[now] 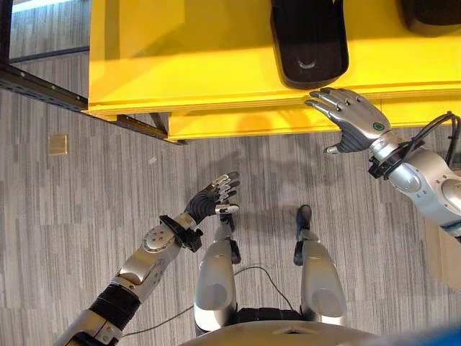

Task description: Move parts from the plastic box to the shelf.

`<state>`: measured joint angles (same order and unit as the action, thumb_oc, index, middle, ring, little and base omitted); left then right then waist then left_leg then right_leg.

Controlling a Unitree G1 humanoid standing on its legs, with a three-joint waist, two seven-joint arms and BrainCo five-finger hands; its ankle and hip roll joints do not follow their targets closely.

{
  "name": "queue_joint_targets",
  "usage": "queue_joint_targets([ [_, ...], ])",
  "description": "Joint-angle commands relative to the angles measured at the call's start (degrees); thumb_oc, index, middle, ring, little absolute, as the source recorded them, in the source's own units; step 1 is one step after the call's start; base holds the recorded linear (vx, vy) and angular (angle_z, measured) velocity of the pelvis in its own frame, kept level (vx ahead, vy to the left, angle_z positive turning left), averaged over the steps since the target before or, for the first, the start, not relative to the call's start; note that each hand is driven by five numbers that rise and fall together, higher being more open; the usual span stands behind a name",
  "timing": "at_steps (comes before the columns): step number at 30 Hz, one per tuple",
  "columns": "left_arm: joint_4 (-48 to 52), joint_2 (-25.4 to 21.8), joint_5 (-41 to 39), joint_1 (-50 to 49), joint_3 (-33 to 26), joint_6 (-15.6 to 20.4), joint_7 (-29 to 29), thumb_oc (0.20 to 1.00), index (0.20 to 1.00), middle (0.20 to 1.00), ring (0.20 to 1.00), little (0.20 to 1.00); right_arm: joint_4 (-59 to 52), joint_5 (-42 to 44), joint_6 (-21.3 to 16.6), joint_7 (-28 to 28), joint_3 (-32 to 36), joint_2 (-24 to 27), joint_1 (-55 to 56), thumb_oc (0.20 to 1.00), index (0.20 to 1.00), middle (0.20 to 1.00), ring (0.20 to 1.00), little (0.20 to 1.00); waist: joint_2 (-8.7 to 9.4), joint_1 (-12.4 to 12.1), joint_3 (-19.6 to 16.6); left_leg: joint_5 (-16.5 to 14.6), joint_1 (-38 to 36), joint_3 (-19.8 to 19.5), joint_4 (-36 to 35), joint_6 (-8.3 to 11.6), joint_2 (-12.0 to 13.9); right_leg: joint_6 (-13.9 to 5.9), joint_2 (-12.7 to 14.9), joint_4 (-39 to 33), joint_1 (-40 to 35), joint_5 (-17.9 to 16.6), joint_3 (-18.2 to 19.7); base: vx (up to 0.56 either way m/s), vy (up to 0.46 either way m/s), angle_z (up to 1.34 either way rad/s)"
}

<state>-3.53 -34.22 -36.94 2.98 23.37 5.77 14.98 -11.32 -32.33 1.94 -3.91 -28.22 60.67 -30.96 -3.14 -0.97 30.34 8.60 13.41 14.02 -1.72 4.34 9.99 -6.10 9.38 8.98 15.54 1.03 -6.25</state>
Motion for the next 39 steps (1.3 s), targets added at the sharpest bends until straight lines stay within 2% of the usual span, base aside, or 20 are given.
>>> queue_joint_targets([
  [1, 2.4, 1.0, 0.2, -2.4, -0.3, 1.5, 0.6, 1.000, 1.000, 1.000, 1.000, 1.000, 0.0, -0.2, 0.2, -0.3, 0.1, -0.2, -5.7, 1.000, 1.000, 1.000, 1.000, 1.000, -0.50, -0.2, -0.5, -7.1, 2.2, -3.7, 5.3, -1.46, -2.4, 1.88, -2.5, 7.8, 1.8, 6.6, -4.8, 0.00, 0.000, 0.00],
  [7, 2.4, 1.2, 0.1, -2.2, -0.2, 1.3, 0.5, 1.000, 1.000, 1.000, 1.000, 1.000, 0.7, -0.1, 0.6, 1.2, -0.7, -0.7, -6.5, 1.000, 1.000, 1.000, 1.000, 1.000, -0.43, -0.4, -0.5, -7.1, 2.4, -3.6, 5.3, -1.64, -2.6, 1.81, -2.5, 8.0, 2.1, 6.5, -4.9, 0.00, 0.000, 0.00],
  [16, 2.7, 1.1, 0.6, -2.0, 0.0, 0.4, 0.2, 1.000, 1.000, 1.000, 1.000, 1.000, 2.9, -0.9, 1.9, -1.1, -1.8, -1.7, -8.2, 1.000, 1.000, 1.000, 1.000, 1.000, -0.51, -0.9, -0.5, -7.2, 3.1, -3.9, 5.6, -1.83, -3.0, 1.77, -2.3, 8.6, 2.7, 6.8, -5.1, 0.00, 0.000, 0.00],
  [39, 2.6, 1.3, 1.2, -1.7, 0.1, -0.2, 1.3, 1.000, 1.000, 1.000, 1.000, 1.000, 9.7, -1.7, 4.9, -0.6, -5.4, -4.5, -15.8, 1.000, 1.000, 1.000, 1.000, 1.000, -1.21, -2.4, -0.5, -7.4, 2.8, -4.2, 6.2, -1.96, -3.3, 2.14, -1.9, 9.4, 2.3, 7.1, -6.1, 0.00, 0.000, 0.00],
])
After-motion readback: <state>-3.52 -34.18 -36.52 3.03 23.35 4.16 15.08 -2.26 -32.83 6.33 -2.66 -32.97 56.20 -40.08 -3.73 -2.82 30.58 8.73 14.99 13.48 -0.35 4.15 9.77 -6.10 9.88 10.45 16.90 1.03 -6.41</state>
